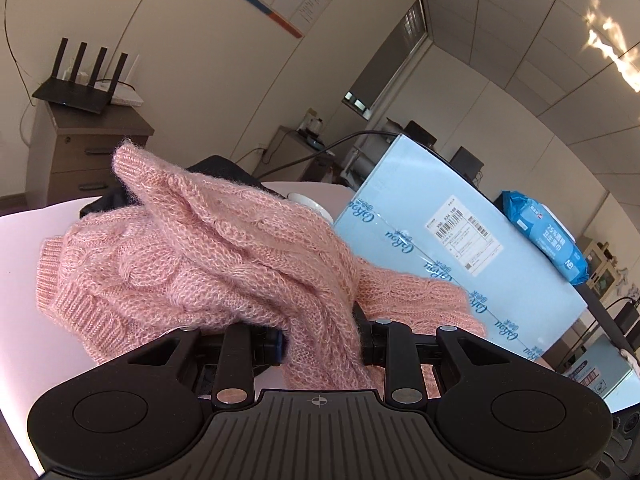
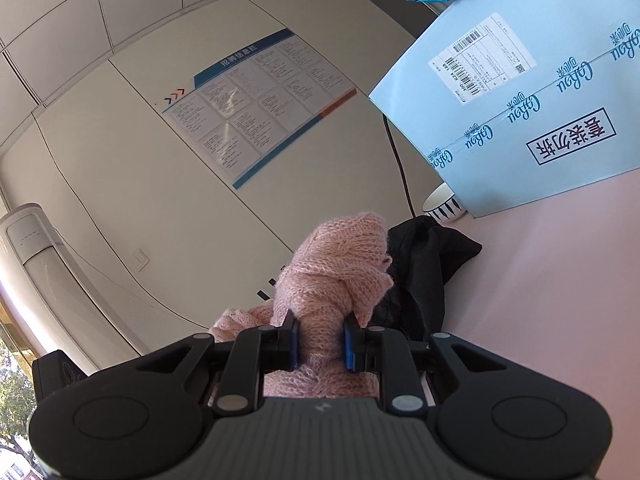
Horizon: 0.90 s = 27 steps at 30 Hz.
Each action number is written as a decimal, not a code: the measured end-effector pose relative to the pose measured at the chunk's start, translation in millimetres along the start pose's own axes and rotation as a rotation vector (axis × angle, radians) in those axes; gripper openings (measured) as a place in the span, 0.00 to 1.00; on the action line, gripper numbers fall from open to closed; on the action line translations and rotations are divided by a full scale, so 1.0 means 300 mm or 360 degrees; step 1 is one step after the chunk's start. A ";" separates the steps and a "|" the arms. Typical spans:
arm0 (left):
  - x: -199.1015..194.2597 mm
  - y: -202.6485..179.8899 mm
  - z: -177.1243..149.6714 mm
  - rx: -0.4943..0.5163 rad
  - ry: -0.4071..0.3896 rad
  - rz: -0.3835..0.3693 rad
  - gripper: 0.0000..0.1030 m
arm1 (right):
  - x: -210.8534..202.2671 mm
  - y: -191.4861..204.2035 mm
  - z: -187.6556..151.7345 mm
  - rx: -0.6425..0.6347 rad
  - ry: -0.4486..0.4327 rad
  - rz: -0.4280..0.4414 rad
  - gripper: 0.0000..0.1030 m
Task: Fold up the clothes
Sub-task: 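Lift the pink sweater bundle with both grippers and carry it toward the black jacket, then lower the sweater onto the black jacket and open both grippers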
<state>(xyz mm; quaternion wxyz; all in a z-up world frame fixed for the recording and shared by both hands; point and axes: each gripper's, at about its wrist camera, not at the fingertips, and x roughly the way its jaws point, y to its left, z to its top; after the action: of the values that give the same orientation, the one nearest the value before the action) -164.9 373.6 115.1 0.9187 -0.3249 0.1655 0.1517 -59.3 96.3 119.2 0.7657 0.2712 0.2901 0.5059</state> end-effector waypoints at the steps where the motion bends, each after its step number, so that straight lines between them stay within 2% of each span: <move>1: 0.009 0.012 0.001 0.0009 0.0001 0.0021 0.26 | 0.021 -0.002 -0.003 -0.0005 0.0011 0.0001 0.21; 5: 0.053 0.065 -0.005 0.0034 0.0018 0.0110 0.26 | 0.118 -0.029 -0.028 0.0013 0.0074 -0.0018 0.21; 13: 0.143 0.163 -0.049 0.0000 0.0100 0.0171 0.27 | 0.244 -0.111 -0.098 0.0070 0.0193 -0.0098 0.21; 19: 0.185 0.218 -0.060 -0.0084 0.0165 0.0136 0.29 | 0.300 -0.174 -0.141 0.0115 0.0256 -0.0155 0.21; 23: 0.190 0.233 -0.083 -0.0092 0.0164 0.0132 0.30 | 0.322 -0.212 -0.161 0.0151 0.0285 -0.0174 0.21; 27: 0.188 0.250 -0.101 -0.0156 0.0155 0.0133 0.39 | 0.331 -0.244 -0.177 0.0219 0.0306 -0.0174 0.24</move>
<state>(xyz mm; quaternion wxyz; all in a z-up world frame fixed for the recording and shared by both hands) -149.4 419.2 29.1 0.8854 -0.3693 0.2159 0.1818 -20.7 170.4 14.1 0.7405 0.2571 0.4105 0.4659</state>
